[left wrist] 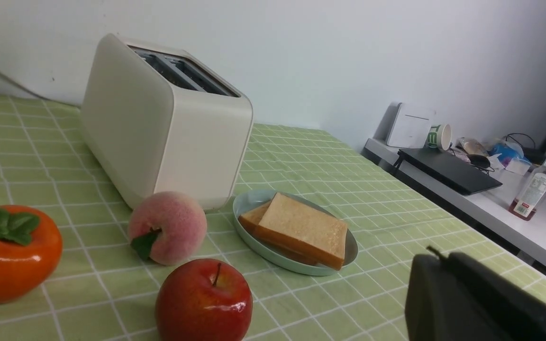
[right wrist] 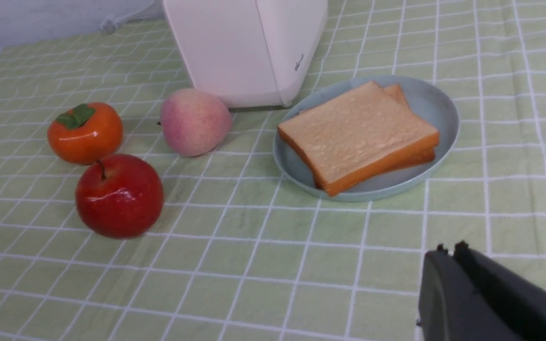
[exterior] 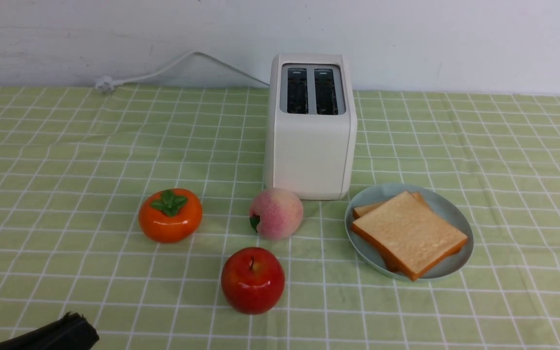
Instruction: Take toasted bread from bread machine on green coffee tablecloth place on plate.
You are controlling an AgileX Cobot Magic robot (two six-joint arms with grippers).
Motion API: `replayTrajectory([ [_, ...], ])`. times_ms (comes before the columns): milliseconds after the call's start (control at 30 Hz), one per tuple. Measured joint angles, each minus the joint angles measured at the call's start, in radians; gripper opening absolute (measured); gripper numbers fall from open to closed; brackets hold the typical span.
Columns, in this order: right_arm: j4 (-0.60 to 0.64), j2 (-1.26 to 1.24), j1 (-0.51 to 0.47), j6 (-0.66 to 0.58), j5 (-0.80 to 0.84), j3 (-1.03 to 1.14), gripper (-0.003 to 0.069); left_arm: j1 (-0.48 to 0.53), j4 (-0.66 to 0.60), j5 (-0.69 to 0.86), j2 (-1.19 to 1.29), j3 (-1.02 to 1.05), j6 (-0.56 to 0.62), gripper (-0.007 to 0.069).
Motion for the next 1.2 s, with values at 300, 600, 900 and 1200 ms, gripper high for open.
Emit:
replayTrajectory([
  [300,-0.141,-0.003,-0.155,0.003,-0.229,0.208,-0.0020,0.000,0.000,0.000,0.000,0.000,0.000,0.0020],
  [600,-0.153,-0.077,-0.171,0.003,-0.232,0.287,-0.0020,0.000,-0.013,-0.001,0.000,0.000,-0.001,0.0023],
  [900,-0.153,-0.077,-0.171,0.003,-0.189,0.278,-0.0018,0.000,-0.104,-0.005,0.000,0.003,-0.001,0.0032],
  [1200,-0.153,-0.077,-0.171,0.003,-0.189,0.278,-0.0014,0.000,-0.160,-0.009,0.000,0.003,-0.001,0.0039],
])
